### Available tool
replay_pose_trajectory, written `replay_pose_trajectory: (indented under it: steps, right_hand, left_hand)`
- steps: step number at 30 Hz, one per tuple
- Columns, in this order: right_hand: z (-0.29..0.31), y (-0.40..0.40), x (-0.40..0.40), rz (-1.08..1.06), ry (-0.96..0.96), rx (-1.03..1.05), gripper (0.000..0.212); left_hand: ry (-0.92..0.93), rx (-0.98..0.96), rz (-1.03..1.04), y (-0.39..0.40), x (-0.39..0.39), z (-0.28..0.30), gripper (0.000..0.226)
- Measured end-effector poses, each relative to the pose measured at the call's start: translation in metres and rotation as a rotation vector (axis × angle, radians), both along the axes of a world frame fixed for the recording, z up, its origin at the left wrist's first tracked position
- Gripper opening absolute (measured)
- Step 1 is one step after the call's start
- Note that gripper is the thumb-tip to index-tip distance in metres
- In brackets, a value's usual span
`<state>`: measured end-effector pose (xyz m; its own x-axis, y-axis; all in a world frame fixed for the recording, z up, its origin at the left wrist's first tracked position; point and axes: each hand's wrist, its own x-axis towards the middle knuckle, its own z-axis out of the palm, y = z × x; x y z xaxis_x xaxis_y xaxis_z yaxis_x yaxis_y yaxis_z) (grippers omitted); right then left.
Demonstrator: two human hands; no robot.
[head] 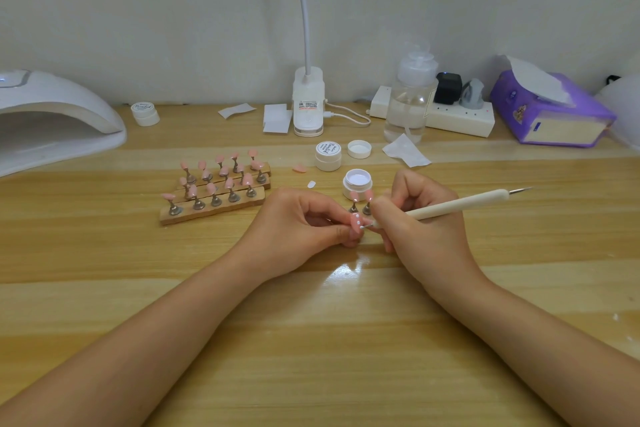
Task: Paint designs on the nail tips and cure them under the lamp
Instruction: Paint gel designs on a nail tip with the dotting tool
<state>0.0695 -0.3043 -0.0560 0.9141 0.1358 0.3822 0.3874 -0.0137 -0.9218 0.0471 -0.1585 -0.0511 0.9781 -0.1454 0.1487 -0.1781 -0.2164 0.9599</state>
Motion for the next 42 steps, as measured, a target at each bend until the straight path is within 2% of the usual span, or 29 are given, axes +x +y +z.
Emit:
replay_pose_trajectory:
  steps: [42]
  right_hand:
    - [0.0004,0.0003,-0.0014,0.044,-0.024,0.033,0.032]
  left_hand:
    - [0.0,-0.005,0.001,-0.0005,-0.0009,0.0018,0.028]
